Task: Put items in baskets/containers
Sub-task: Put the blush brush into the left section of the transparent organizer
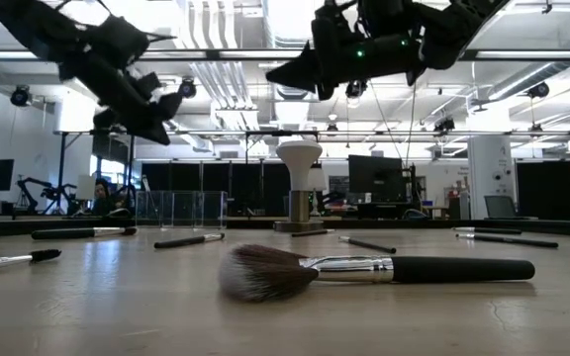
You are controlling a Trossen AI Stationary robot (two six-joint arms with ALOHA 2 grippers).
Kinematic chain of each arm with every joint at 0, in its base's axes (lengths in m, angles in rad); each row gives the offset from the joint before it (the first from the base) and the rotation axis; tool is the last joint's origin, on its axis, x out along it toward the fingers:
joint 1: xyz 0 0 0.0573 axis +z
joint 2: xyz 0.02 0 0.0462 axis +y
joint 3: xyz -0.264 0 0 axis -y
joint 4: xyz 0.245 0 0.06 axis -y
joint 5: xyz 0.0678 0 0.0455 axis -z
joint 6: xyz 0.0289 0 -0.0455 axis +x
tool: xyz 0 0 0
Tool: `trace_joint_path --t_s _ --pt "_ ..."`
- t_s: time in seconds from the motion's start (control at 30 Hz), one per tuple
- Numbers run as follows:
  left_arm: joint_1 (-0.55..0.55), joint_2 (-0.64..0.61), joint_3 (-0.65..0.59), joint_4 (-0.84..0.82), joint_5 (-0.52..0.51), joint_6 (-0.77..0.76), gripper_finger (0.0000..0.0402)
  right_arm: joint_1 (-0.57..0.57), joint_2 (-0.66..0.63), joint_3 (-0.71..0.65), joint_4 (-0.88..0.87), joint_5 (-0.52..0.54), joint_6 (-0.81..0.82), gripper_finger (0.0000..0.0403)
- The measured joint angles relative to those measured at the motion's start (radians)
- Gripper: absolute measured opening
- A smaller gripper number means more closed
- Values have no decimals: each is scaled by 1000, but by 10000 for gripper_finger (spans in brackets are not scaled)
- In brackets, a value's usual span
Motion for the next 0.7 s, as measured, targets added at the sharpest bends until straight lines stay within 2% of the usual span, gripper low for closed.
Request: trace_joint_path --t_s 0.13,0.33,0.5,0.7 --pt "-162 -63 -4 -151 -6 -48 0 -37 -2 -16 -11 0 17 8" --pt "-361 -46 -4 -302 -38 -193 0 -96 -4 -108 76 -10 62 8" --pt "-451 10 4 -431 -36 -316 0 -148 -42 -172 132 -36 104 8" --pt "-476 87 68 -589 2 -429 15 -168 -114 -236 132 -37 93 8"
